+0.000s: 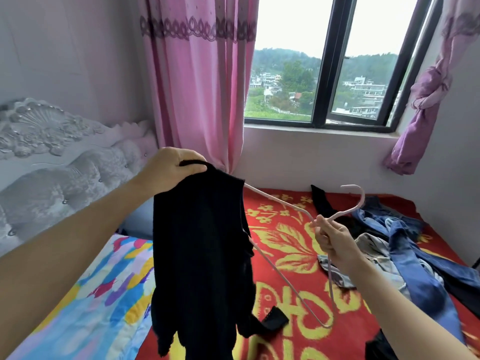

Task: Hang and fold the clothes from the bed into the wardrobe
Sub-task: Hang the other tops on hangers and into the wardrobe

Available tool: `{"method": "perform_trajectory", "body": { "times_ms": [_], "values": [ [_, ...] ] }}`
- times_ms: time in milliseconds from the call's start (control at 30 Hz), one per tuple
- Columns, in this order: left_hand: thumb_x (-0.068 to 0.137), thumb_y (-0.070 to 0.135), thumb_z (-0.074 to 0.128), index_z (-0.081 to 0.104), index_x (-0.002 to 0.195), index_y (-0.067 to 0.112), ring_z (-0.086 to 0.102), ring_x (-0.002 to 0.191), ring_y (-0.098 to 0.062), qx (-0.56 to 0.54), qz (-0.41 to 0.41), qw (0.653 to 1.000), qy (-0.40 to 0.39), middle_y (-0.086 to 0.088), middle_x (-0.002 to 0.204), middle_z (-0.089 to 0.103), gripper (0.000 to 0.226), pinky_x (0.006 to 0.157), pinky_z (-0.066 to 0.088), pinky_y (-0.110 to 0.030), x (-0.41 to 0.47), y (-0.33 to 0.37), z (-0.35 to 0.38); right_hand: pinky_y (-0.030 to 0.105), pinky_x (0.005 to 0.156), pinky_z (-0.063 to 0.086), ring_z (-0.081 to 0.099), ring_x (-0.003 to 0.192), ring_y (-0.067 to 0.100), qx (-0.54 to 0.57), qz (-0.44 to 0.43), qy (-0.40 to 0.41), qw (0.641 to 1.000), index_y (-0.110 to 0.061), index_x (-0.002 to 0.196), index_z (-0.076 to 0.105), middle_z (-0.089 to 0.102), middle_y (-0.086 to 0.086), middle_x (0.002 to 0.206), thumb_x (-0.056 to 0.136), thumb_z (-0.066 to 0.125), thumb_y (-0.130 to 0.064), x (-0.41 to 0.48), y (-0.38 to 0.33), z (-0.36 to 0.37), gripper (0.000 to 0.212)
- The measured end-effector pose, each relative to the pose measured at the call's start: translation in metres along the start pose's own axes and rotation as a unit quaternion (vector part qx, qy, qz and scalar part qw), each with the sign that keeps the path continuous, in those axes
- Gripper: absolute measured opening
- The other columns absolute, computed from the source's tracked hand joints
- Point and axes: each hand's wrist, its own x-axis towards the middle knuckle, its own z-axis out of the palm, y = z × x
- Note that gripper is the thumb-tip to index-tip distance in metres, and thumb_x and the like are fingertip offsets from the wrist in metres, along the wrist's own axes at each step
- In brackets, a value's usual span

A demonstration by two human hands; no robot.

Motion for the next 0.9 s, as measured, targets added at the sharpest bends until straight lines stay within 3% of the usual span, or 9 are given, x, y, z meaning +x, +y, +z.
{"method": "perform_trajectory", "body": {
  "times_ms": [133, 267, 333, 433, 567, 733, 833, 900],
  "values": [
    [0.083, 0.014, 0.07, 0.074, 0.091, 0.016, 0.057, 0.072, 0.017, 0.019, -0.005, 0.998, -0.064, 0.025, 0.066, 0.063, 0.009, 0.069, 0.039, 0.001, -0.003, 0.002, -0.004, 0.012, 0.034, 0.021, 0.023, 0.037, 0.002, -0.041, -0.031, 0.011, 0.999, -0.011, 0.068, 0.07, 0.032, -0.009, 0.044, 0.033, 0.08, -0.073, 0.001, -0.007, 0.007, 0.072],
    [0.079, 0.008, 0.072, 0.069, 0.066, 0.051, 0.06, 0.068, 0.009, -0.07, -0.039, 0.994, -0.075, 0.029, 0.069, 0.065, 0.046, 0.068, 0.042, -0.004, -0.016, -0.005, -0.003, 0.012, 0.035, 0.02, 0.022, 0.036, 0.002, -0.096, -0.073, 0.015, 0.993, -0.018, 0.058, 0.072, 0.033, -0.008, 0.043, 0.034, 0.076, -0.076, 0.002, -0.038, 0.009, 0.063],
    [0.078, 0.007, 0.073, 0.069, 0.071, 0.049, 0.058, 0.071, 0.009, -0.069, -0.032, 0.995, -0.067, 0.033, 0.071, 0.063, 0.043, 0.07, 0.042, -0.005, -0.021, -0.001, 0.006, 0.011, 0.036, 0.021, 0.023, 0.037, 0.001, -0.119, -0.09, 0.012, 0.989, -0.021, 0.055, 0.072, 0.033, -0.009, 0.043, 0.043, 0.077, -0.07, 0.001, -0.051, 0.015, 0.051],
    [0.079, 0.004, 0.072, 0.074, 0.075, 0.026, 0.059, 0.072, 0.009, -0.071, -0.017, 0.995, -0.071, 0.031, 0.067, 0.063, 0.023, 0.071, 0.041, -0.005, -0.023, 0.015, 0.031, 0.014, 0.042, 0.022, 0.027, 0.047, 0.008, -0.135, -0.102, 0.007, 0.986, -0.019, 0.055, 0.071, 0.036, 0.003, 0.054, 0.065, 0.077, -0.041, -0.004, -0.056, 0.044, 0.025],
    [0.08, 0.01, 0.072, 0.075, 0.088, 0.01, 0.062, 0.075, -0.001, -0.062, -0.006, 0.995, -0.078, 0.012, 0.077, 0.068, 0.009, 0.074, 0.046, -0.015, -0.02, 0.028, 0.049, 0.024, 0.047, 0.021, 0.023, 0.048, 0.01, -0.128, -0.085, 0.019, 0.988, -0.012, 0.066, 0.064, 0.031, -0.004, 0.05, 0.088, 0.06, -0.018, -0.017, -0.041, 0.083, 0.024],
    [0.083, 0.02, 0.07, 0.074, 0.094, 0.016, 0.064, 0.086, -0.01, -0.014, 0.008, 0.996, -0.087, 0.009, 0.086, 0.069, 0.013, 0.087, 0.049, -0.037, -0.013, 0.037, 0.055, 0.013, 0.05, 0.035, 0.022, 0.042, 0.006, -0.087, -0.048, 0.057, 0.993, 0.006, 0.072, 0.06, 0.027, -0.002, 0.048, 0.094, 0.053, -0.02, -0.032, -0.024, 0.117, 0.034],
    [0.085, 0.025, 0.068, 0.071, 0.105, 0.022, 0.063, 0.096, -0.011, 0.009, 0.012, 0.99, -0.137, 0.011, 0.096, 0.069, 0.021, 0.093, 0.046, -0.04, -0.01, 0.042, 0.048, 0.016, 0.05, 0.031, 0.022, 0.046, 0.009, -0.066, -0.045, 0.068, 0.994, -0.006, 0.063, 0.058, 0.026, -0.003, 0.05, 0.094, 0.052, -0.02, -0.032, -0.027, 0.118, 0.035],
    [0.087, 0.037, 0.063, 0.062, 0.121, 0.028, 0.059, 0.107, -0.012, 0.105, 0.013, 0.978, -0.178, 0.01, 0.112, 0.067, 0.036, 0.103, 0.038, -0.036, -0.009, 0.038, 0.033, 0.021, 0.05, 0.027, 0.022, 0.048, 0.01, -0.055, -0.05, 0.088, 0.993, -0.011, 0.058, 0.054, 0.027, -0.004, 0.05, 0.094, 0.053, -0.02, -0.028, -0.03, 0.106, 0.037]
  ]
}}
